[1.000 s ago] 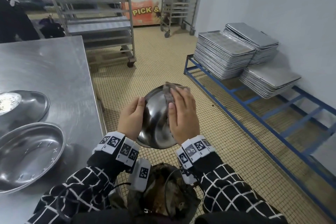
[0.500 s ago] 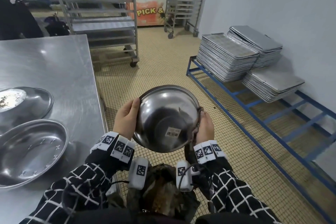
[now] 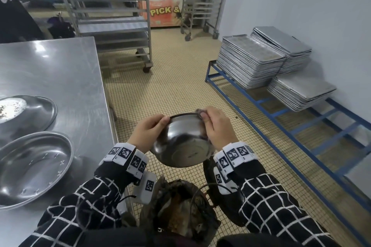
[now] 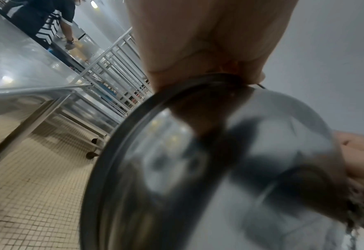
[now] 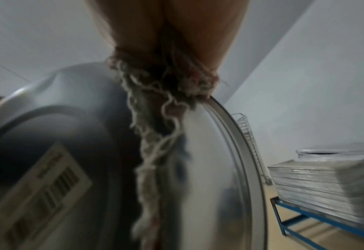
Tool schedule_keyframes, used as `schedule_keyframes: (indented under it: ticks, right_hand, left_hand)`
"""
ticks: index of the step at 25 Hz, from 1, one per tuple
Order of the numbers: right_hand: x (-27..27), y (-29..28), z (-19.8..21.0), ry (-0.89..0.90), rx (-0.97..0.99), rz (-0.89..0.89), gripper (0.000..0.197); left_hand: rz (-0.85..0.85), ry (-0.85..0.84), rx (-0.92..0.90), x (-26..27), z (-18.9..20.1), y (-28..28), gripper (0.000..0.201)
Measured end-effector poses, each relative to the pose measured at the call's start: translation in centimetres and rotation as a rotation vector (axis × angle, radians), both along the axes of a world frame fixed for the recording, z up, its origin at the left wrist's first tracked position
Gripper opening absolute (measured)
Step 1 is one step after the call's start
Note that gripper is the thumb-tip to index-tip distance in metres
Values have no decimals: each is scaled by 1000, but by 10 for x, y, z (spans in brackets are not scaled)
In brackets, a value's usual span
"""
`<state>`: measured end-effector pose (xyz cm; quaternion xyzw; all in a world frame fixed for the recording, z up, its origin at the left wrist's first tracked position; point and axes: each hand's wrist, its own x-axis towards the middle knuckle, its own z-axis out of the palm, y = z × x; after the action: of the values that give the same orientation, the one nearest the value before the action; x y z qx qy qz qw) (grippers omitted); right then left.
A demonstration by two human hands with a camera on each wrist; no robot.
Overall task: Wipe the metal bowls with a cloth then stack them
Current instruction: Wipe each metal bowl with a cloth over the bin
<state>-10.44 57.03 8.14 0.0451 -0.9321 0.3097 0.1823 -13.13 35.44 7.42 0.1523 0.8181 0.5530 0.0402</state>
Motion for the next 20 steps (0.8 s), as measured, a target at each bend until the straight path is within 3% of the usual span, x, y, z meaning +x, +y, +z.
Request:
schedule_keyframes:
  ticks: [3,5,8,10,15,17,20]
  right_hand:
    - [2,-16,3,212,-161,-62,24]
    - [7,-33,4,300,-160,-77,26]
    - [17,-55,-2,260,105,24,38]
    - [19,-55,-9,223,170,24,46]
    - [15,-35,-25,-32,-400,-279,66]
    - [21,-35,-29,-67,-383,-251,53]
    - [29,-49,-27,34,-171,-123,51]
  left_hand:
    - [98,9,17,1,2,4,28]
    - [139,0,11,2,3,7,29]
    - [197,-3,66,3,8,11,29]
    - [217,28,44,4,14,11,31]
    - [199,40,15,6,20,6,37]
    - [193,42,-16,6,19,6,37]
    - [201,51,-34,9,19,8,36]
